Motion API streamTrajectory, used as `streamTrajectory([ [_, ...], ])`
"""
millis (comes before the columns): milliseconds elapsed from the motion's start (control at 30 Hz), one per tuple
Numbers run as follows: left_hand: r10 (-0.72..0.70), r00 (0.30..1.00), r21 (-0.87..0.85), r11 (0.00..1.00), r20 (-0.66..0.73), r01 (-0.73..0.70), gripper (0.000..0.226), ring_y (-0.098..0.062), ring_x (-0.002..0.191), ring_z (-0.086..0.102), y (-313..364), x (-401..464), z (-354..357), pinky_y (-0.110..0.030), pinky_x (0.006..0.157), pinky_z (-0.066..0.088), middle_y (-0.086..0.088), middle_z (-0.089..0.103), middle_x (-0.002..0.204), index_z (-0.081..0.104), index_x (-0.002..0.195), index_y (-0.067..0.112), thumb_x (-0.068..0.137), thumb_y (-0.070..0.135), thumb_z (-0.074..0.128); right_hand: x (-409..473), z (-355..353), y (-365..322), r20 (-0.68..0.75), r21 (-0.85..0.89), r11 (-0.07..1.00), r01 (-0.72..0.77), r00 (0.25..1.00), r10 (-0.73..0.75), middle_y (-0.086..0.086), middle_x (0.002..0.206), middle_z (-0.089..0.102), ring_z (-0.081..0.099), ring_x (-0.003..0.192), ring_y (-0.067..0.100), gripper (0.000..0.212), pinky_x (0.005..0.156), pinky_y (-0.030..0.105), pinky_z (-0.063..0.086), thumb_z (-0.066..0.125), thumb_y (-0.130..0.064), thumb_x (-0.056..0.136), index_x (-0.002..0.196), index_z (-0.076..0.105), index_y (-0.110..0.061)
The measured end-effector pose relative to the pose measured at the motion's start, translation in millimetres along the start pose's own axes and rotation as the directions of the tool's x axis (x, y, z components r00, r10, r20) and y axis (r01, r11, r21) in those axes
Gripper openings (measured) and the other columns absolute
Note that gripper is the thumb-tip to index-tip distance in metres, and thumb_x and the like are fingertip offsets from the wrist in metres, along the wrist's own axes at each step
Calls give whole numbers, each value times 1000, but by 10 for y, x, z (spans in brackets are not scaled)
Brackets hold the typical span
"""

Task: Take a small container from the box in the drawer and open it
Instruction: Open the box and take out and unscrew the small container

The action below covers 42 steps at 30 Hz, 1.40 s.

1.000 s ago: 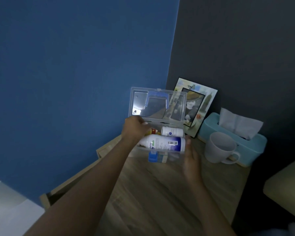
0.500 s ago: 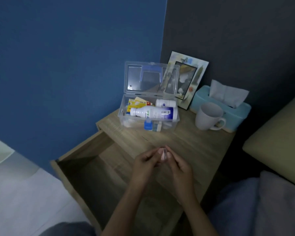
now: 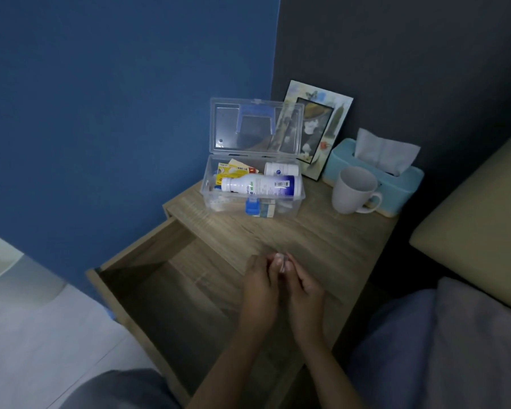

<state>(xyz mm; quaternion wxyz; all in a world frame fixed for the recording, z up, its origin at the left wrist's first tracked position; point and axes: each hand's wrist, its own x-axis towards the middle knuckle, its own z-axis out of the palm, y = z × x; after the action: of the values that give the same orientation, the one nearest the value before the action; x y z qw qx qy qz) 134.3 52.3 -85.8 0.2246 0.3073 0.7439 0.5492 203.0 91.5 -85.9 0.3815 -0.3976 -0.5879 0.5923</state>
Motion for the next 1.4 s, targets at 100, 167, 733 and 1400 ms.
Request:
streamTrajectory([
  [100, -12, 1000, 25, 1000, -17, 12, 33, -16, 83, 61, 9, 16, 28, -24, 73, 50, -9, 62, 93, 62, 98, 8, 101, 30, 38, -11, 15, 12, 2, -13, 1000, -7, 1000, 7, -4, 115, 68, 63, 104, -8, 32, 93, 8, 45, 55, -9, 94, 125, 61, -7],
  [167, 2, 999, 30, 1000, -32, -1, 36, -18, 81, 60, 5, 34, 28, -28, 71, 48, -10, 63, 90, 62, 95, 7, 101, 31, 36, -19, 20, 13, -7, -11, 1000, -9, 1000, 9, -9, 113, 67, 63, 102, -12, 32, 89, 4, 45, 56, -10, 94, 125, 61, -9],
  [733, 28, 1000, -199, 980, 9, -26, 22, -15, 86, 67, -49, 90, -40, -31, 80, 55, -2, 70, 89, 67, 94, 17, 94, 34, 53, 50, -10, -5, -26, 64, 996, -60, 998, 61, -12, 111, 70, 64, 106, -5, 28, 92, 13, 49, 55, -12, 95, 115, 63, -30],
  [1400, 89, 995, -124, 989, 53, -82, 15, 6, 81, 66, -3, 146, -108, -7, 73, 46, 25, 71, 80, 74, 89, 33, 92, 29, 60, 90, -47, 28, -37, 36, 999, -40, 998, 41, -14, 113, 65, 60, 100, -18, 34, 85, 0, 45, 55, -12, 94, 127, 57, -21],
])
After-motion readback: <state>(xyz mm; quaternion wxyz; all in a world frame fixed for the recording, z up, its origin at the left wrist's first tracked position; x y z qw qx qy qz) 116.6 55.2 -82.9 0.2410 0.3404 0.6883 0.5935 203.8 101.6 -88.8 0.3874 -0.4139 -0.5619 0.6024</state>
